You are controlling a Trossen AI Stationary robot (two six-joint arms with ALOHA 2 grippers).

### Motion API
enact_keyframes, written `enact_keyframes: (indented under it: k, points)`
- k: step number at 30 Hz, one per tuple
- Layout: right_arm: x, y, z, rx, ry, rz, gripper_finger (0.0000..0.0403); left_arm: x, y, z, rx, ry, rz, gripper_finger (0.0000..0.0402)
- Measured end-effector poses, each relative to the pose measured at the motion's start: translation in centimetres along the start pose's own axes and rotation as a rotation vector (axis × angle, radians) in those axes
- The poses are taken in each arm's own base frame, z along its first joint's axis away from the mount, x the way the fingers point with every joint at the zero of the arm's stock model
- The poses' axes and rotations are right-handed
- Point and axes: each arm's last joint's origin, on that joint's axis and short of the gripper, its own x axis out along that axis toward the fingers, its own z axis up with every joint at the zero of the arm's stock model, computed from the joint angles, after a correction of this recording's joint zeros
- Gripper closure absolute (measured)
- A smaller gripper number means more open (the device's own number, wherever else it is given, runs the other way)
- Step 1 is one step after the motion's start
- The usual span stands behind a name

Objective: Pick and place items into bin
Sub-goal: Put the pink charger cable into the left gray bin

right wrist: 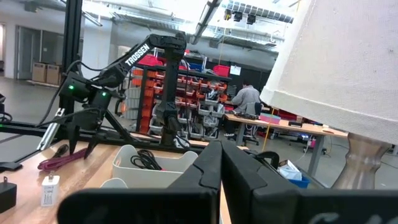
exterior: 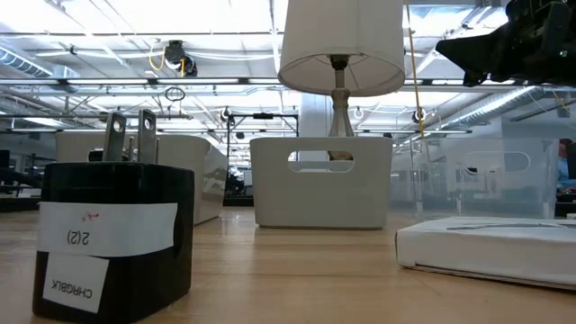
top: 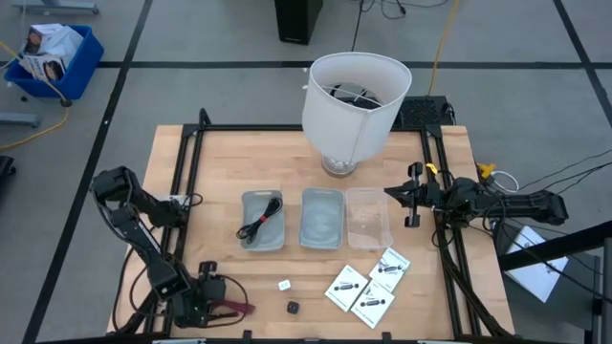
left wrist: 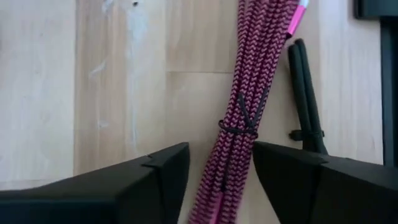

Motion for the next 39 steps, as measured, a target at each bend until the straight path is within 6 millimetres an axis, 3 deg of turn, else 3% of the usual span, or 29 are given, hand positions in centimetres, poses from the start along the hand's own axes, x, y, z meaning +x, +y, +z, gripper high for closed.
enact_keyframes:
  k: [9,14,20,33,39]
  points:
    - [0.0,0.0,0.0,-0.001,0.000,0.000,0.0401,0.1,0.1,0.2,-0.035,0.012,-0.012,0.0379]
    - [0.0,0.0,0.0,-0.001,0.000,0.000,0.0401,-0.3,0.1,0.6,-0.013,0.006,-0.037,0.0369]
    - [0.0,0.0,0.0,-0.001,0.000,-0.001,0.0401,-2.1,0.0,1.7,0.058,-0.012,0.002,0.0385]
    - [0.0,0.0,0.1,0.002,-0.008,-0.002,0.0402,-7.6,-0.5,9.5,0.182,-0.071,0.124,0.0385]
    - [0.0,0.0,0.1,0.002,-0.008,-0.003,0.0402,-11.9,1.3,13.5,0.041,-0.160,0.334,0.0385]
